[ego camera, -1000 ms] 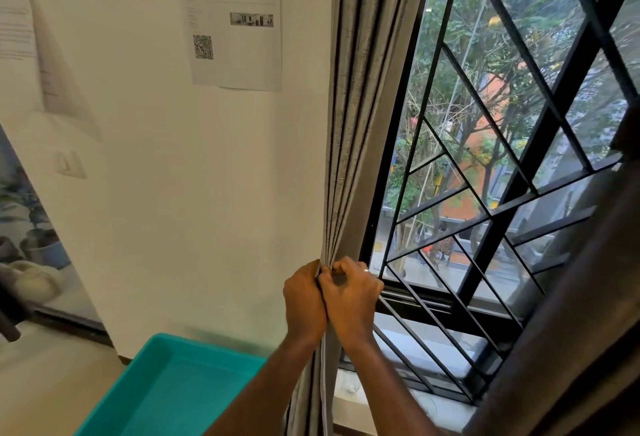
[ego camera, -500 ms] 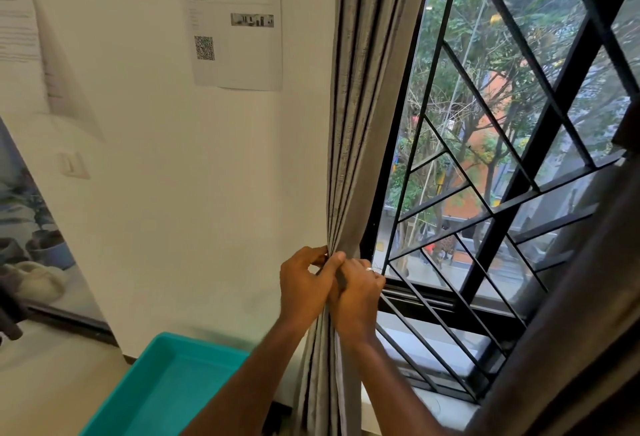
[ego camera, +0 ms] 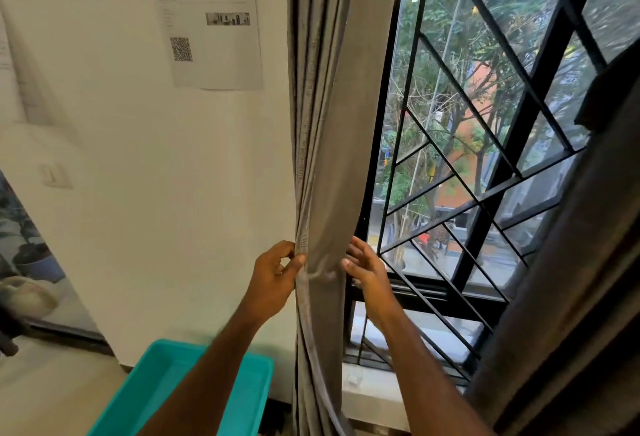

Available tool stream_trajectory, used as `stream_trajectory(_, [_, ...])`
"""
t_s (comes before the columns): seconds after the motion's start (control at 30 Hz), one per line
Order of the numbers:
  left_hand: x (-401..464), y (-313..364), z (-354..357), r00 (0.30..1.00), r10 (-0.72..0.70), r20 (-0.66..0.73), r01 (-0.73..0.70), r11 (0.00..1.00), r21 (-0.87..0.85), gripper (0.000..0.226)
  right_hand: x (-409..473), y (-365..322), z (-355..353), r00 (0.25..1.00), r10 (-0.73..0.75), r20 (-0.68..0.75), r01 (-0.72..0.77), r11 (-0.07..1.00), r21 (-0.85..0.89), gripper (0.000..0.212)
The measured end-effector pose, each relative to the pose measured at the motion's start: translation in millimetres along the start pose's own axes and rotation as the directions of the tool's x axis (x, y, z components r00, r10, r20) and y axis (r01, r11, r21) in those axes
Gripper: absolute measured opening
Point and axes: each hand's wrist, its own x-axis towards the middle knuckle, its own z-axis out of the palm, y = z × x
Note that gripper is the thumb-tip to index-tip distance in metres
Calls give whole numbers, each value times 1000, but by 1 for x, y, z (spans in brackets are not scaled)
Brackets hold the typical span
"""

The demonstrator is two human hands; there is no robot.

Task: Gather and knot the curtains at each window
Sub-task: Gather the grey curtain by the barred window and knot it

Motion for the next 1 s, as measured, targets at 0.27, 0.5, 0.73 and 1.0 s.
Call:
stream_trajectory(0.27, [-3, 7, -1, 979, 57, -197, -48, 998, 51, 9, -8, -1, 7, 960, -152, -236, 130, 986, -107, 11])
stream_trajectory(0.5, [-9, 16, 26, 925, 151, -349, -5, 923, 384, 19, -36, 17, 57, 793, -557, -249, 268, 684, -678, 24])
stream_trajectory(0.73, [-7, 15, 31, 954, 147, -262, -66, 954, 294, 16, -44, 14, 70, 751, -659, -32, 394, 487, -779, 13])
stream_trajectory(1.0, [-6, 18, 22, 982, 98, -161, -88, 994, 72, 44, -43, 22, 65, 763, -645, -43, 376, 496, -782, 13])
